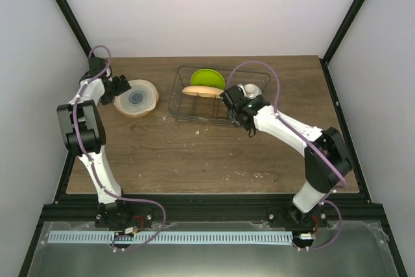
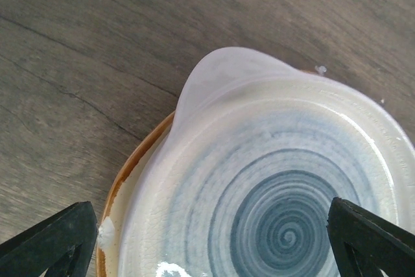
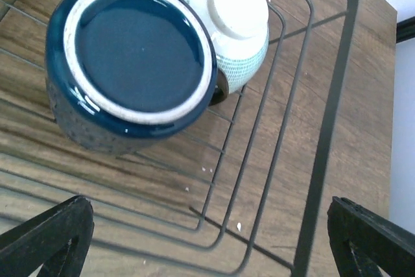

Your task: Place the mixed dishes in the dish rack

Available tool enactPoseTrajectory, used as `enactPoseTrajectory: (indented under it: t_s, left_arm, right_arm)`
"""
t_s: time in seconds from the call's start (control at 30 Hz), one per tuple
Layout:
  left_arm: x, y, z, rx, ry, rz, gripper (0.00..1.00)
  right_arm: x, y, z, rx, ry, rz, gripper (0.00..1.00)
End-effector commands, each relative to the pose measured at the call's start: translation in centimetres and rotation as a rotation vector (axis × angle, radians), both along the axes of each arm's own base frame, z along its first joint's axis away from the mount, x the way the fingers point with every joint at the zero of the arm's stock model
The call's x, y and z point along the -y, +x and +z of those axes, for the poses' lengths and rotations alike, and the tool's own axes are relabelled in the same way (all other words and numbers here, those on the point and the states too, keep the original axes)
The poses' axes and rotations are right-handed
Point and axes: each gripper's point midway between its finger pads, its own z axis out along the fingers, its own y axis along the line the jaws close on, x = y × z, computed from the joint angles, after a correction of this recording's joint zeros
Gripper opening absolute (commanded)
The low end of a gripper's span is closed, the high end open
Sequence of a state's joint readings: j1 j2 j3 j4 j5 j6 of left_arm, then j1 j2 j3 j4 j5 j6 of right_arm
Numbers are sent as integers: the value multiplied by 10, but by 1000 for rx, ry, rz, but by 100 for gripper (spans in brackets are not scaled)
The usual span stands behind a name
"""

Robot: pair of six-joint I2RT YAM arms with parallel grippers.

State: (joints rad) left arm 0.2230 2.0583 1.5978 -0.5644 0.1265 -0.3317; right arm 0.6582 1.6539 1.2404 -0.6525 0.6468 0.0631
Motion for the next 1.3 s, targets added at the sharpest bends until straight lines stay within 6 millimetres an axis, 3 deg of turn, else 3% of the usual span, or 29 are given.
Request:
enactPoseTrajectory:
  t_s: [0.0,0.3,0.43,0.53,0.67,0.9,1.27]
  left_arm:
    - [0,7,9,9,3,-51,98]
    - [-9,-6,-19,-136,68,-70,97]
    - [-12,-17,-28,-182,88,-60,95]
    - [-10,-22,-31,-191,82,-67,86]
    - [-5,-25,-26,-184,90,-75,74]
    - [3,-29,-21,-191,129,-95,62]
    - [0,-34,-4,-203,221,-95,66]
  right_arm:
    - [6,-21,19,-11,37,-22,100]
    - [-10,-42,44,6,231,39,100]
    - [-8,-44,41,1,223,35,100]
    - [-7,-44,36,-6,213,30,100]
    - [-9,-45,32,-9,220,35,100]
    - [-5,-48,25,-13,217,32,100]
    - [-6,-53,17,-25,233,48,100]
